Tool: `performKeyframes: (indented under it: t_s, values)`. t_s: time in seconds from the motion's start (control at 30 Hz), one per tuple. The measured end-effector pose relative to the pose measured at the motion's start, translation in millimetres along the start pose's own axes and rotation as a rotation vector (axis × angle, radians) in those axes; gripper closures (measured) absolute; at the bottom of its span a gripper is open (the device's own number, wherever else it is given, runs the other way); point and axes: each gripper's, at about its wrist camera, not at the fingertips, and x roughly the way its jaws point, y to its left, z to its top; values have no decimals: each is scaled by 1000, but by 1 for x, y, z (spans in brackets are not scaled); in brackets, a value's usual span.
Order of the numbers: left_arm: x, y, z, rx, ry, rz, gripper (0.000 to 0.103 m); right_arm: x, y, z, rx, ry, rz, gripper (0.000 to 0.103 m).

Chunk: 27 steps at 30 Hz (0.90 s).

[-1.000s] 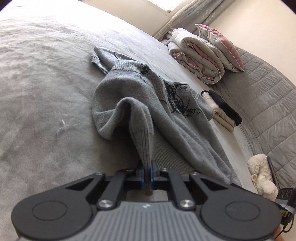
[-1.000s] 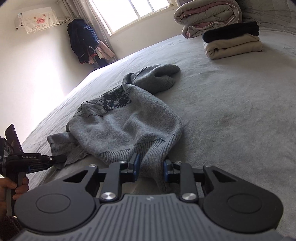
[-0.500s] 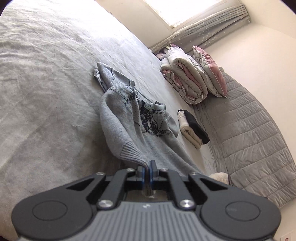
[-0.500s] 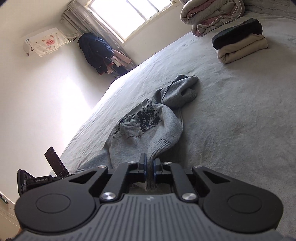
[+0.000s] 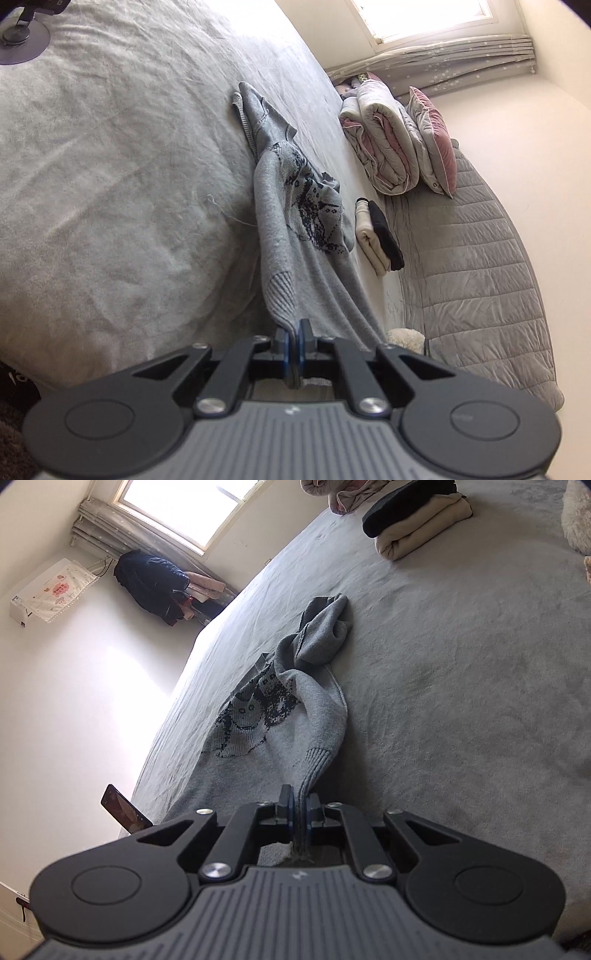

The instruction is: Fold clothes

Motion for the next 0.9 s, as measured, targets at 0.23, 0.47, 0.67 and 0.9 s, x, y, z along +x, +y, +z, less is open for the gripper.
performKeyframes:
  t_s: [0.23,0.47,0.67,0.9]
  values:
    - [21,5,-14,99,78,111,99,-15,-11,-12,-24,11,-68,95]
    - [37,22,-17,135,97,203,98,1,-22,-22,-21,71,-165,95]
    - [33,37,-13,127,101,159,76,12,-22,-22,-40,98,-239,87]
    - [36,18,-3,207,90,134,30,10,-5,-13,-106,68,-290,45]
